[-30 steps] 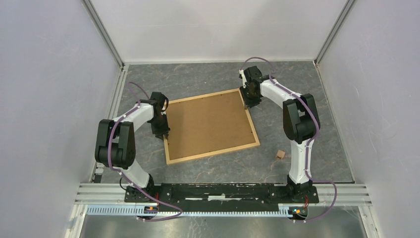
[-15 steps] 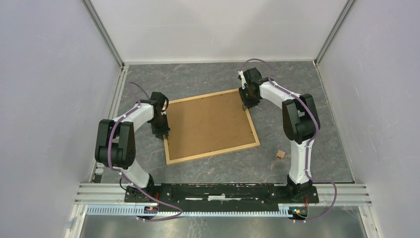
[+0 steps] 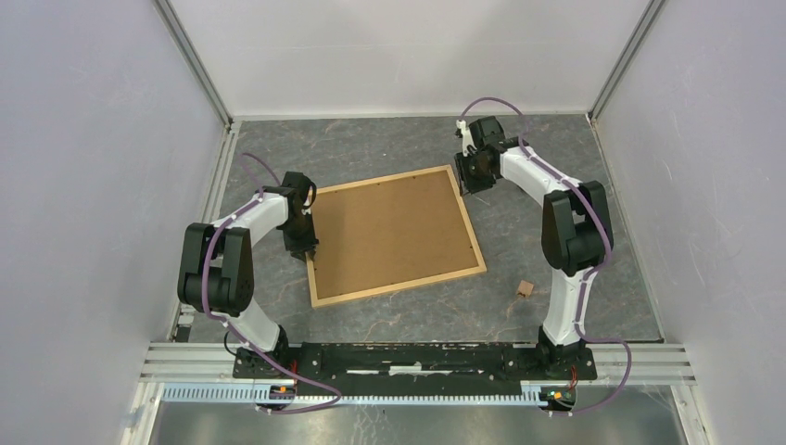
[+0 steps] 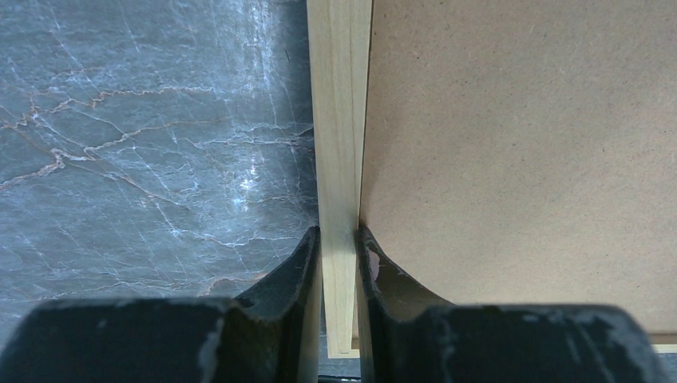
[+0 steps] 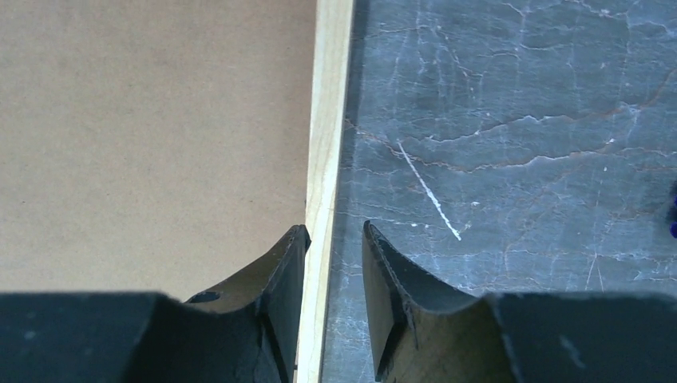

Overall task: Put the photo into the frame
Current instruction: Install the photo frame at the center of the board.

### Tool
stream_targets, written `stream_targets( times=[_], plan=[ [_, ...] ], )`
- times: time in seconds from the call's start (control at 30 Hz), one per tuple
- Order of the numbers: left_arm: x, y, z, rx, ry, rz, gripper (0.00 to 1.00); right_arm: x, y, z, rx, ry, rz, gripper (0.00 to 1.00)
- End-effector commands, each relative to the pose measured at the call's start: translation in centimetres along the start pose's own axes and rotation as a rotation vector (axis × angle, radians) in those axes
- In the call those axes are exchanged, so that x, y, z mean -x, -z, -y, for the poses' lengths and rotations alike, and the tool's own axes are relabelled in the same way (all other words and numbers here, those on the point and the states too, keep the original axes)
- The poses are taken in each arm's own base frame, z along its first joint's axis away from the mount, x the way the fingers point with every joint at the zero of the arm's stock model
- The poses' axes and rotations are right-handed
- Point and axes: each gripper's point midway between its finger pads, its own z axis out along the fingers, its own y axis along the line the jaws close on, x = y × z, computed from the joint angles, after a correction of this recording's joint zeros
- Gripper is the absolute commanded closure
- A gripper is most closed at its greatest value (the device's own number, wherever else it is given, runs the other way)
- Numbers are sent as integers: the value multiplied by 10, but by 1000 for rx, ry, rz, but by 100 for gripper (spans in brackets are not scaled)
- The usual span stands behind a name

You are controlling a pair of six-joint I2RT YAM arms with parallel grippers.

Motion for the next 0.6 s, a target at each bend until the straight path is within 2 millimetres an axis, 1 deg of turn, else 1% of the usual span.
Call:
stream_targets(
  times=[0.0,0.37,0.57],
  plan=[
    [10,9,-2,9,-53,60,98,1,-4,5,-18,1,-6,63],
    [11,9,-1,11,-56,61,98,-13,-23,5,-2,2,-62,65],
    [10,7,-1,12,-58,54,98,-16,-29,5,-3,0,-68,64]
  ],
)
